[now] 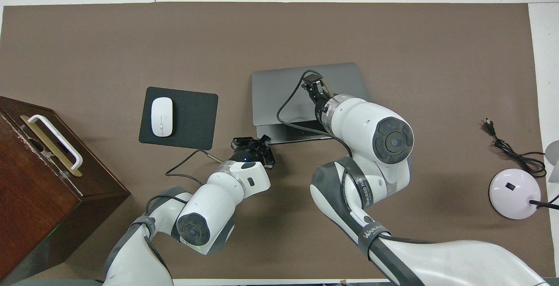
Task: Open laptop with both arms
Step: 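Lift the laptop lid upward with the right gripper, then raise the lid further, pushing it away from the robot with the right gripper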
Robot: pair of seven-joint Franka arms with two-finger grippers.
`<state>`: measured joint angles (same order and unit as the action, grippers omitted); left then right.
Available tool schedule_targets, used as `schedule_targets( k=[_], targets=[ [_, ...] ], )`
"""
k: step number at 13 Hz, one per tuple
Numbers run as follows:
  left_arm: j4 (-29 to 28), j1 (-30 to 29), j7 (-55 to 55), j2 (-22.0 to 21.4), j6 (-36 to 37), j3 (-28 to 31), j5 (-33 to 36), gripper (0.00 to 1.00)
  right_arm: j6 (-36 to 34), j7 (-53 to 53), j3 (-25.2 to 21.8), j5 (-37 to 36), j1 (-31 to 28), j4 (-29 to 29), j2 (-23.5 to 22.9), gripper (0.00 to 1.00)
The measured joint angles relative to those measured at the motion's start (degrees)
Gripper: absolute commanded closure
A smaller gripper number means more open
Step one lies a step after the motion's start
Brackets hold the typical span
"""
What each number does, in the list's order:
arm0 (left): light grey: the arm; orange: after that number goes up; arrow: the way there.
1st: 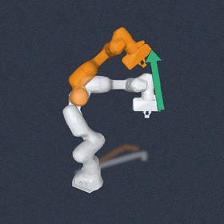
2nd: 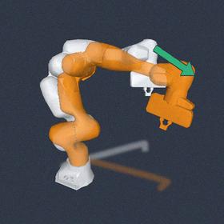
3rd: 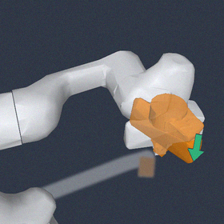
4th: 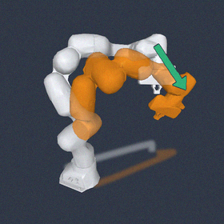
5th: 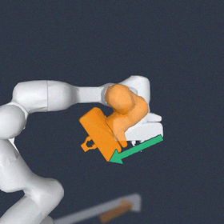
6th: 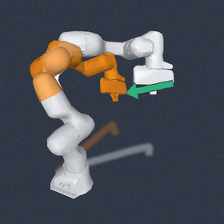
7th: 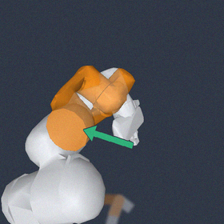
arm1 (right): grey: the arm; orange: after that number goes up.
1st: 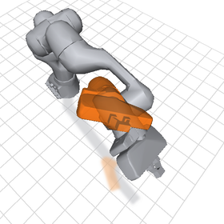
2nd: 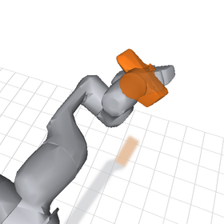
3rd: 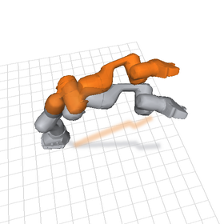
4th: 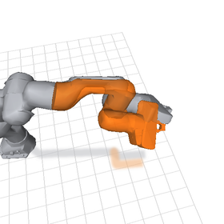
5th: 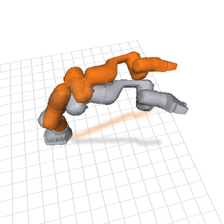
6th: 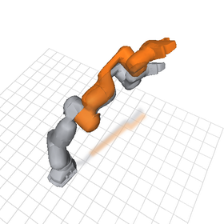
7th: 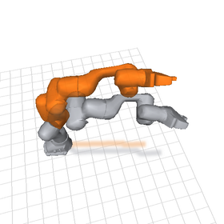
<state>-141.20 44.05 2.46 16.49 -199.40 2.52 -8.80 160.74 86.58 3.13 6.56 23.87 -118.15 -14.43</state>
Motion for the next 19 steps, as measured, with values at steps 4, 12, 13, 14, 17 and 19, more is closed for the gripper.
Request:
schedule_targets(
  k=[4, 12, 13, 14, 17, 19],
  targets=[
    [0.38, 0.00, 0.00, 0.28, -0.04, 0.00, 0.00, 1.00, -1.29, -0.01, -0.01, 0.00, -0.24, 2.96, -1.74, 0.08],
    [0.75, 0.00, 0.01, 0.59, -0.14, 0.01, 0.00, 1.00, -4.98, -0.01, 0.03, 0.00, -0.24, 6.54, -3.77, 0.09],
    [0.75, 0.00, 0.01, 0.59, -0.15, 0.01, 0.00, 1.00, -5.51, -0.01, 0.03, 0.00, -0.24, 6.80, -3.85, 0.09],
    [0.75, 0.00, 0.01, 0.59, -0.15, 0.01, 0.00, 1.00, -6.32, -0.01, 0.02, 0.00, -0.24, 7.33, -3.99, 0.09],
    [0.75, 0.00, 0.01, 0.60, -0.15, 0.00, 0.00, 1.00, -10.79, -0.27, -0.02, 0.00, -0.80, 10.46, -4.56, 0.09],
    [0.75, 0.00, 0.01, 0.60, -0.15, 0.00, 0.00, 1.00, -13.02, -1.02, -0.02, 0.00, -1.09, 12.75, -5.11, 0.09]
  ],
)
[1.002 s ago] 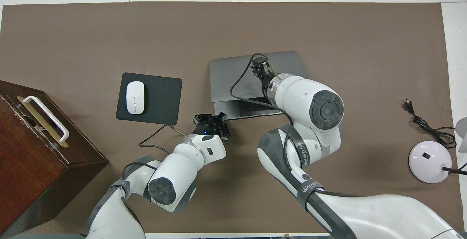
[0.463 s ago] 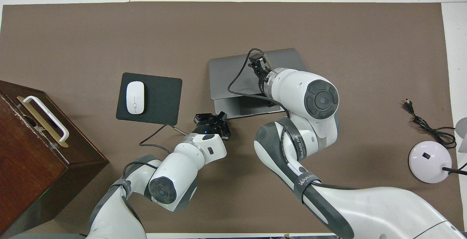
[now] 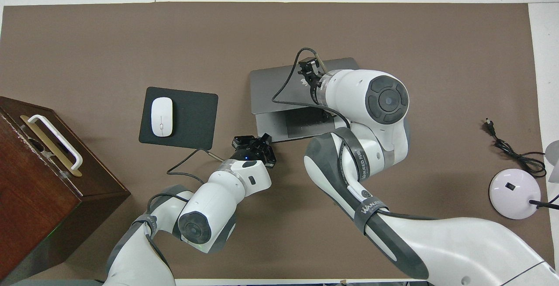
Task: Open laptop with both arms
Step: 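Raise the lid further, pushing it away from the robot with the right gripper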
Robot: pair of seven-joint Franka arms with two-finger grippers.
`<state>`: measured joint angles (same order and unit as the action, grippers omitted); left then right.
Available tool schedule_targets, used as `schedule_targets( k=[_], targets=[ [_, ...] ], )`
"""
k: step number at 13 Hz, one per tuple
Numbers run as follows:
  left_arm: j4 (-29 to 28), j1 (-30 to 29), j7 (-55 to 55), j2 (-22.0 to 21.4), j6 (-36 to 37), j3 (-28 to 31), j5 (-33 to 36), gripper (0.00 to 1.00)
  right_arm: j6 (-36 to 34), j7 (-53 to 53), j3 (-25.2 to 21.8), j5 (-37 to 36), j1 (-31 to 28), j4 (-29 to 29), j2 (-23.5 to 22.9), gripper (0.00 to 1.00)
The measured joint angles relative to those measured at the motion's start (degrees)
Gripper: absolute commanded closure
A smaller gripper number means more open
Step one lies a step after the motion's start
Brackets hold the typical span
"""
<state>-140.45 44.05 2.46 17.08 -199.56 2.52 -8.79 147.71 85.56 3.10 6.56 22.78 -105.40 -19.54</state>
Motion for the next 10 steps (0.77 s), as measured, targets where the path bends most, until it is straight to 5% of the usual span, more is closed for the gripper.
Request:
schedule_targets(
  k=[10],
  targets=[
    [0.00, 0.00, 0.00, 0.00, 0.00, 0.00, 0.01, 1.00, -13.88, -2.56, -0.04, 0.00, -2.50, 11.31, -2.46, 0.09]
  ],
)
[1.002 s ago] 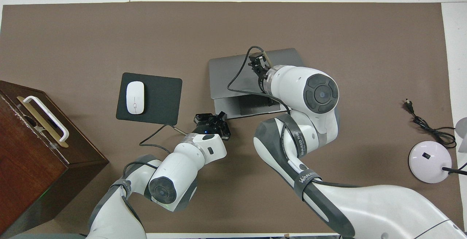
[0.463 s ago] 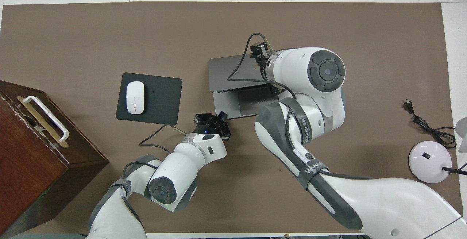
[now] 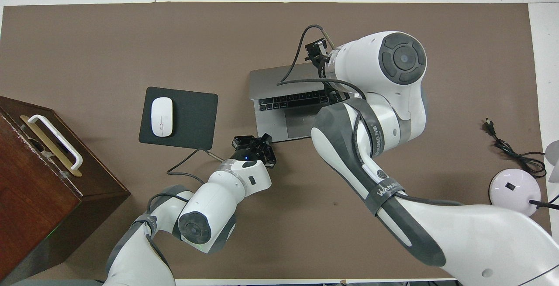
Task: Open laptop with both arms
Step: 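Raise the lid further, pushing it away from the robot with the right gripper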
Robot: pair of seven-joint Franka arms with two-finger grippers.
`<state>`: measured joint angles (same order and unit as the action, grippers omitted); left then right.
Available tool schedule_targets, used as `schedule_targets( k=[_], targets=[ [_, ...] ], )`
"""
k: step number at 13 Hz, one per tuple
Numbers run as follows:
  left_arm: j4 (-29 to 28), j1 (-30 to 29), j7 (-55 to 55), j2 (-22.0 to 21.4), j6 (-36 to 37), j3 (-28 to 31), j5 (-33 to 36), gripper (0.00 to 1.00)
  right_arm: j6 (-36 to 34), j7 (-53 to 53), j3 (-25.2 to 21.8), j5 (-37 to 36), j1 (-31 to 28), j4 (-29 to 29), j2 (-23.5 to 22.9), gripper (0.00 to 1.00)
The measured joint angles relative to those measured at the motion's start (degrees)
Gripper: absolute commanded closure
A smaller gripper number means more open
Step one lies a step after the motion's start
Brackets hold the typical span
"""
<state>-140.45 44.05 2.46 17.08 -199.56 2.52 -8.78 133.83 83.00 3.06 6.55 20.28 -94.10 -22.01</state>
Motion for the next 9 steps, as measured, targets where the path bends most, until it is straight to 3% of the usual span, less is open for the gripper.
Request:
schedule_targets(
  k=[9],
  targets=[
    [0.00, 0.00, 0.00, 0.00, 0.00, 0.00, 0.00, 1.00, -8.66, -1.37, -0.03, -0.01, -1.38, 8.60, -3.16, 0.09]
  ],
)
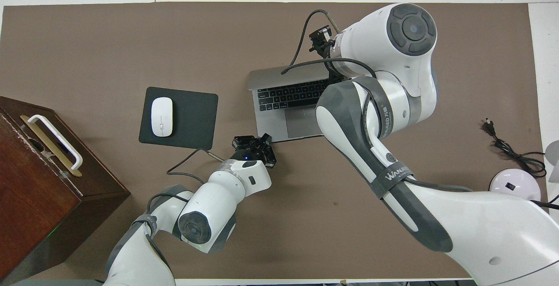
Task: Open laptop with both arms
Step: 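Raise the lid further, pushing it away from the robot with the right gripper, then push the lid fully open and release it with the right gripper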
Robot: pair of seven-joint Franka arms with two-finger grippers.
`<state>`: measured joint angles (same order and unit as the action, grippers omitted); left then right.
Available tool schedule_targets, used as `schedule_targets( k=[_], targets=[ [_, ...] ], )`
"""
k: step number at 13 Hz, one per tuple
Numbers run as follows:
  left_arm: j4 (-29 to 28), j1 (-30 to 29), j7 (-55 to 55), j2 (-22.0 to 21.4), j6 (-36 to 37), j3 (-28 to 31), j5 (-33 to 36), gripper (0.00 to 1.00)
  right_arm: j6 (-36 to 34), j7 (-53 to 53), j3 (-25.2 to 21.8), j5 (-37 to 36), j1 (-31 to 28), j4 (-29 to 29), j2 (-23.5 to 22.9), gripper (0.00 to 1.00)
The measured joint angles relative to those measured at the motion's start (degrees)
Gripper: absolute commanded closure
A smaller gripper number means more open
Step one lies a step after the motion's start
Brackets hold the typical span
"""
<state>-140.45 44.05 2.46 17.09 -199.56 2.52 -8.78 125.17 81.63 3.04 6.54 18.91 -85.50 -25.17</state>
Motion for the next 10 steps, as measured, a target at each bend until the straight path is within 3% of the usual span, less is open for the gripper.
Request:
schedule_targets(
  k=[10],
  targets=[
    [0.00, 0.00, 0.00, 0.00, -0.01, 0.00, 0.00, 1.00, -1.58, -2.69, 0.01, 0.00, -1.34, 4.73, -2.36, 0.09]
  ],
)
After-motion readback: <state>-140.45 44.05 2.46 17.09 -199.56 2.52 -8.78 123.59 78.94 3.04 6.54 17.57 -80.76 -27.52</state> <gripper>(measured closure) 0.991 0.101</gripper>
